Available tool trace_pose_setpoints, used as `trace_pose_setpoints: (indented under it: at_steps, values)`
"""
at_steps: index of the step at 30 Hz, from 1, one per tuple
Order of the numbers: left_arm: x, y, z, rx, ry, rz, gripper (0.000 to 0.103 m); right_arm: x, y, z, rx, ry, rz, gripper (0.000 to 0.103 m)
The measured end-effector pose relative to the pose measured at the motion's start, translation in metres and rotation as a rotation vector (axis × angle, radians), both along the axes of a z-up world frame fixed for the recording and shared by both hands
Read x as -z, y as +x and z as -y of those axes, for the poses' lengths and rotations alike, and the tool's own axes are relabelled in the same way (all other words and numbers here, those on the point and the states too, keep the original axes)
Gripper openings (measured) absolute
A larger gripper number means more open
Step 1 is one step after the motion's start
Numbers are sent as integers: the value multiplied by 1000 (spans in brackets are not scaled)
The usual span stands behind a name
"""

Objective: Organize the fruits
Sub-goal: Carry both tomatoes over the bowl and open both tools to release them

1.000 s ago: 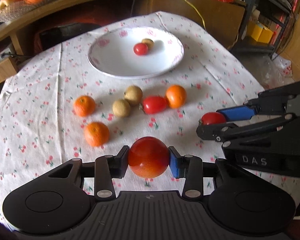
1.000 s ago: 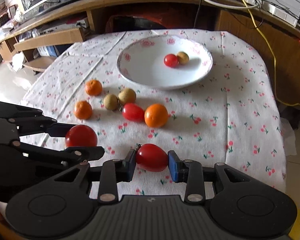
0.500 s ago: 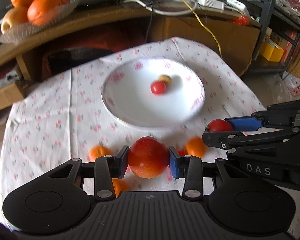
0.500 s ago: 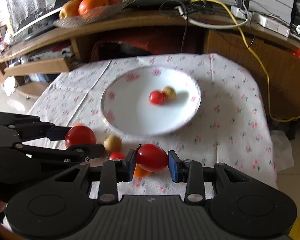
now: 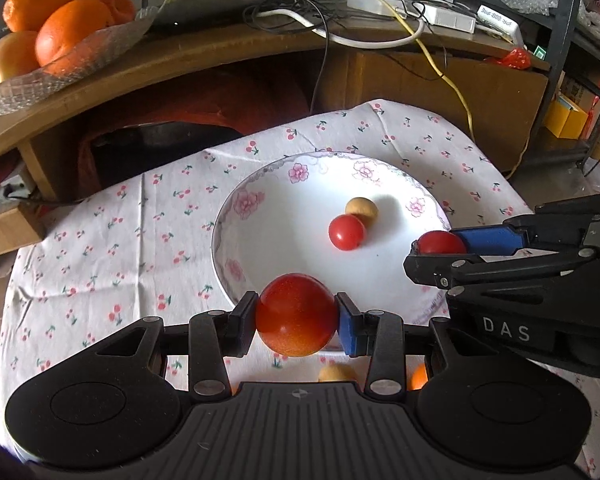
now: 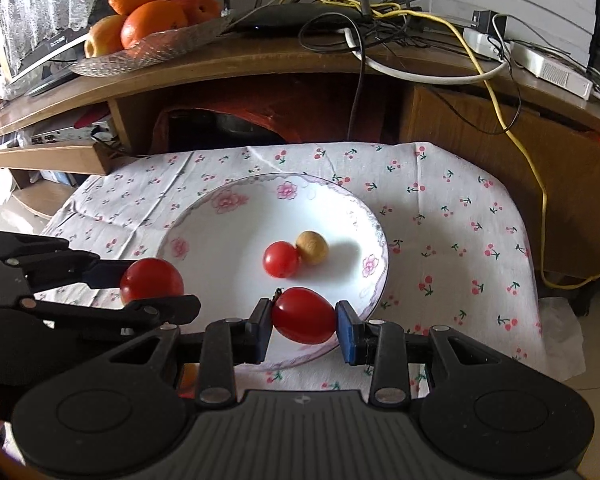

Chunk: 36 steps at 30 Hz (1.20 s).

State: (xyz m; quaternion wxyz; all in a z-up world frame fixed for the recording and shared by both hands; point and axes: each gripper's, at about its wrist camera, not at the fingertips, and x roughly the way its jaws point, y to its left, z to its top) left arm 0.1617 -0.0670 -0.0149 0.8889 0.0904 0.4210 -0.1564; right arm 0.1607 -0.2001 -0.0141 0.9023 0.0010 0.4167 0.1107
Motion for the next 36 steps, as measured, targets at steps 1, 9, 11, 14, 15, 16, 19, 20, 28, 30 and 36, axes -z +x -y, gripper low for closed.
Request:
trace_pose_setpoints:
  at_steps: [1,9,11,14,15,16,19,20,28,30,36]
  values:
    - [0,1,0,1,3,3,48,2,2,1,2,-1,2,35]
    - [7,8,0,0,-6,-6,49,13,14,0,6,-1,-4,35]
    - [8,9,0,-3,-6,-4,49,14,14,0,7,-2,-2,35]
    - [9,10,0,-2,-8,-6,49,15,15,-1,5,-5,-7,35]
    - [9,10,0,-2,-6,-6,49,16,15,-1,4,-5,-5,35]
    - [9,10,0,-2,-5,-6,49,16,15,-1,3,-7,-3,35]
    - [8,10,1,-4,-3,0,50,15,15,0,5,-3,0,35]
    - [8,10,1,-5,-3,3,51,15,15,0,5,-1,1,35]
    - [2,9,-3,-16,-11,18,58,9,13,3,12,11,22,35]
    - [-1,8,-4,-16,-16,25,58,7,11,4,17,18,29,36]
    - [-11,3,-6,-13,-23,47,61,-3,7,9,29,37,51,36]
